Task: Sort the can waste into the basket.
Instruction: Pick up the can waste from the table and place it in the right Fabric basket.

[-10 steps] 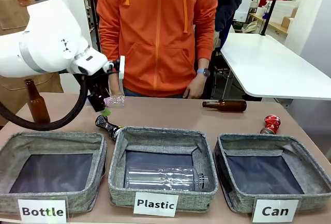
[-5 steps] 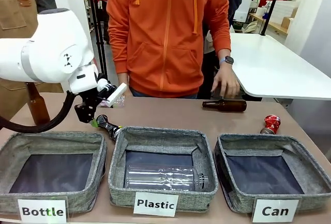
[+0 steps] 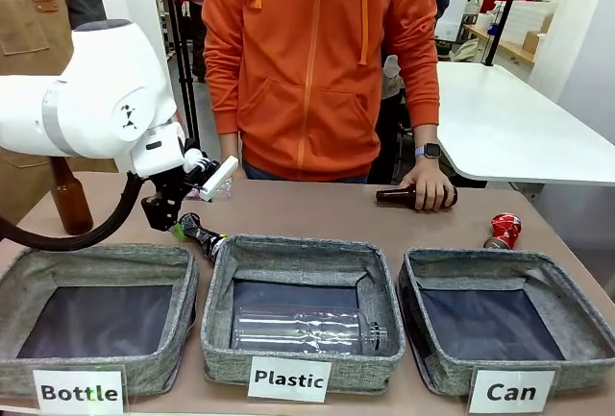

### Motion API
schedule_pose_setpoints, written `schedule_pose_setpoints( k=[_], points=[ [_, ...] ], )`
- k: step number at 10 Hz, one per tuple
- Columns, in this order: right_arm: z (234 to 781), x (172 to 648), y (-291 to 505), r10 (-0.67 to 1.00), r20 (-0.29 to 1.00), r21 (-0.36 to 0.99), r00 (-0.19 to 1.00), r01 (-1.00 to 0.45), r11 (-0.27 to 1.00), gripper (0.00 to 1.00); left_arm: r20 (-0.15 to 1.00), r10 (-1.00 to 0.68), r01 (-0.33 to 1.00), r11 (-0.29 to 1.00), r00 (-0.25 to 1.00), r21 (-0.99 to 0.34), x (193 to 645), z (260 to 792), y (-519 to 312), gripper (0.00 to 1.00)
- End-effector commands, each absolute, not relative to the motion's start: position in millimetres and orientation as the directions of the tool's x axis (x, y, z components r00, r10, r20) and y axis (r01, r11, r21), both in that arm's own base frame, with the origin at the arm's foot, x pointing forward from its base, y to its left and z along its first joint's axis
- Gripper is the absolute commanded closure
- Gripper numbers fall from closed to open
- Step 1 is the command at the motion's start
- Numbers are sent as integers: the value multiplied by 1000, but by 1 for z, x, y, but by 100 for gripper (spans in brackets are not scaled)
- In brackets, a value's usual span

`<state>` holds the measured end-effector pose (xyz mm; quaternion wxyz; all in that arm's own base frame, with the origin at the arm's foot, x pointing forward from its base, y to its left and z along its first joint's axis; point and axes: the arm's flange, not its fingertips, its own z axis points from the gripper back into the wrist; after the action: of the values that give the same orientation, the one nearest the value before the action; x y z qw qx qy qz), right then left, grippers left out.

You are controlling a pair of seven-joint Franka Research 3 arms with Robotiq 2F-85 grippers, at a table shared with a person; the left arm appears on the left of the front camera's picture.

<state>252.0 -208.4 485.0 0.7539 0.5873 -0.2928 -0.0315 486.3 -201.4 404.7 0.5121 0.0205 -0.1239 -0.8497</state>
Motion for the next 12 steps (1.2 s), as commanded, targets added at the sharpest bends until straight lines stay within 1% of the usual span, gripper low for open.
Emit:
schedule_pose_setpoints(
  k=[1,2,5,6,7,9,12],
  points=[
    [488,255,-210,-396,430,896,811,-329,298,0,56,-854,834,-489,-518,254,493,399,-203,0],
    [488,255,-210,-396,430,896,811,-329,298,0,42,-825,804,-537,-564,256,501,393,-206,0],
    [488,255,-210,-396,430,896,811,-329,298,0,-36,-813,773,-566,-581,286,539,377,-213,0],
    [488,255,-210,-396,430,896,811,-329,298,0,-61,-811,777,-576,-581,254,550,369,-216,0],
    [488,255,-210,-396,430,896,811,-329,298,0,-61,-808,788,-586,-587,190,557,357,-218,0],
    [488,255,-210,-396,430,896,811,-329,298,0,-55,-805,798,-593,-591,108,557,338,-218,0],
    [488,255,-210,-396,430,896,811,-329,298,0,-40,-795,792,-606,-605,74,563,316,-224,0]
  ],
)
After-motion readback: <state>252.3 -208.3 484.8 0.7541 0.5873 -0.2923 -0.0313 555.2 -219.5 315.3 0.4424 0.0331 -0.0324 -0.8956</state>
